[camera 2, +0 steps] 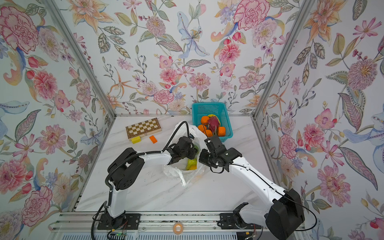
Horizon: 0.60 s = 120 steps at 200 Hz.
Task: Untie the knot of the plastic bag and take out the fruit
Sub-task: 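Grasp the green lumpy fruit inside the bag with the left gripper, then lift the green fruit out of the bag with the left gripper toward the right gripper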
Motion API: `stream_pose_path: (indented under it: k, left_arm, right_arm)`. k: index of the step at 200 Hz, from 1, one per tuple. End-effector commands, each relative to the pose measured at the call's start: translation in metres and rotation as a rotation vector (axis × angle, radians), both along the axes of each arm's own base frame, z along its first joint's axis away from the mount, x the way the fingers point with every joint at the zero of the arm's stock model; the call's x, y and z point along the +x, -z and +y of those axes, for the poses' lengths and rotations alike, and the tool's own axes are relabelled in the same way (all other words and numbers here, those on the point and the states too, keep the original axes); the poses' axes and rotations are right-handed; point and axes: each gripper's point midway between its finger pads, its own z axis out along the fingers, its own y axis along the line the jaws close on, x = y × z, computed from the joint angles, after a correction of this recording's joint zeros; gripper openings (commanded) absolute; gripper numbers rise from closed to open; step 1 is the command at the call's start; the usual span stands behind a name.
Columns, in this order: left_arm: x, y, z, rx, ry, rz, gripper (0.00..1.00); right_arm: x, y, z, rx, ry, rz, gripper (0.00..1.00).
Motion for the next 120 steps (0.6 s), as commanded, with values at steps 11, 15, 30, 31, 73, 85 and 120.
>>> stream_pose_path:
  k: [11,15,30,31,73,85,120]
  left_arm:
    - [-0.003,-0.047,0.002,-0.095,0.023,-0.084,0.22]
    - [-0.005,-0.050,0.002,-0.105,0.030,-0.087,0.22]
    - [-0.012,-0.058,0.002,-0.127,0.053,-0.093,0.22]
    - [-0.012,-0.058,0.003,-0.128,0.052,-0.093,0.22]
    - [-0.028,-0.075,0.014,-0.157,0.074,-0.134,0.20]
    - [-0.032,-0.082,0.018,-0.165,0.083,-0.149,0.20]
    - [-0.043,-0.109,0.023,-0.203,0.119,-0.211,0.21]
  right_arm:
    - [0.007,-0.010,0.004,0.003,0.010,-0.027,0.17]
    - [0.007,-0.010,0.004,0.003,0.009,-0.026,0.17]
    - [0.008,-0.009,0.005,0.003,0.006,-0.022,0.18]
    - [0.008,-0.008,0.005,0.003,0.007,-0.020,0.18]
    - [0.008,-0.010,0.004,0.007,0.014,-0.022,0.26]
    - [0.008,-0.013,0.004,0.015,0.024,-0.028,0.32]
    - [0.015,-0.040,0.002,0.069,0.056,-0.074,0.50]
